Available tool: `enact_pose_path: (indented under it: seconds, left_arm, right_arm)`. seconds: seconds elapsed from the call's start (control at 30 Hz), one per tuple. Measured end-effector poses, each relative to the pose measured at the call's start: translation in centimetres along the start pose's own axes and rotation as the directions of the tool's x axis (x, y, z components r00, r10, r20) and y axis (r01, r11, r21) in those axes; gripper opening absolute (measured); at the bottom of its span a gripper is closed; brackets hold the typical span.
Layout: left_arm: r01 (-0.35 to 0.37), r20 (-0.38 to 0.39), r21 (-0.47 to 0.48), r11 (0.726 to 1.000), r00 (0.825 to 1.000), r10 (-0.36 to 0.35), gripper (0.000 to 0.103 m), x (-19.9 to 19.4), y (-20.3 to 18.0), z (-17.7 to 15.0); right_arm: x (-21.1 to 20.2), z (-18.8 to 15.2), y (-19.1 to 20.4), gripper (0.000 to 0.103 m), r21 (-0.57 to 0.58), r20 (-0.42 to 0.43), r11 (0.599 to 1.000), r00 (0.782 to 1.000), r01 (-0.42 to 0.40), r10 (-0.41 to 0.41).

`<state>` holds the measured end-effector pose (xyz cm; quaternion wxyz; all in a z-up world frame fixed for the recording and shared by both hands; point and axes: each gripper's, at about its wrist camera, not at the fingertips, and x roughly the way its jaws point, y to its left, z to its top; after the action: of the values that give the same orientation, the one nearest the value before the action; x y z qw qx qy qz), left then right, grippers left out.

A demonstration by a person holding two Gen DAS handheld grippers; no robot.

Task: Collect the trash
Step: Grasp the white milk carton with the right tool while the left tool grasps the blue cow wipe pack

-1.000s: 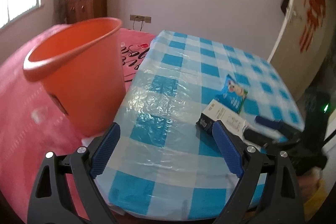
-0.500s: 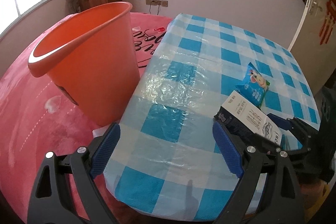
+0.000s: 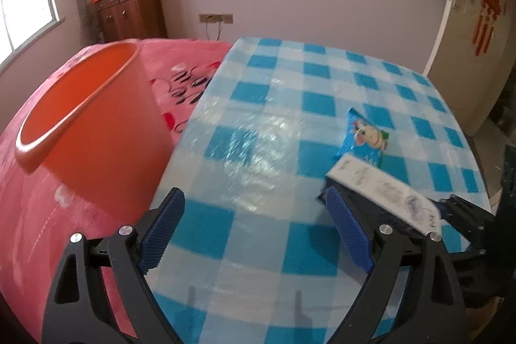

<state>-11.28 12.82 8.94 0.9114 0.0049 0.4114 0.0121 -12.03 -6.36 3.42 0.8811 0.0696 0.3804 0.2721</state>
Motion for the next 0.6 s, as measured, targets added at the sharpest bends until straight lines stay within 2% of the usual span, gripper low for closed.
enact_pose_path:
  seconds: [0.13, 0.3, 0.5, 0.6]
  left_arm:
    - [0.038, 0.020, 0.033, 0.999, 0.999, -0.038, 0.090, 0.5, -1.9, 1.0]
    - [0.076, 0.004, 0.139, 0.987, 0.997, -0.078, 0.090, 2.2, -5.6, 1.6]
    - [0.123, -0.038, 0.276, 0.953, 0.992, -0.117, 0.090, 5.3, -10.3, 2.4]
    - [0.128, -0.050, 0.299, 0.946, 0.992, -0.118, 0.090, 6.7, -11.7, 2.9]
  right_arm:
    - [-2.9, 0.3, -3.0, 0.064, 0.082, 0.077, 0.996, 0.996, 0.038, -0.044]
    - [-5.7, 0.0, -8.1, 0.064, 0.230, 0.142, 0.964, 0.975, 0.134, -0.169]
    - [-5.7, -0.4, -9.8, 0.064, 0.279, 0.111, 0.931, 0.955, 0.235, -0.275]
    - [-5.3, -0.6, -10.3, 0.064, 0.284, 0.085, 0.923, 0.953, 0.258, -0.292]
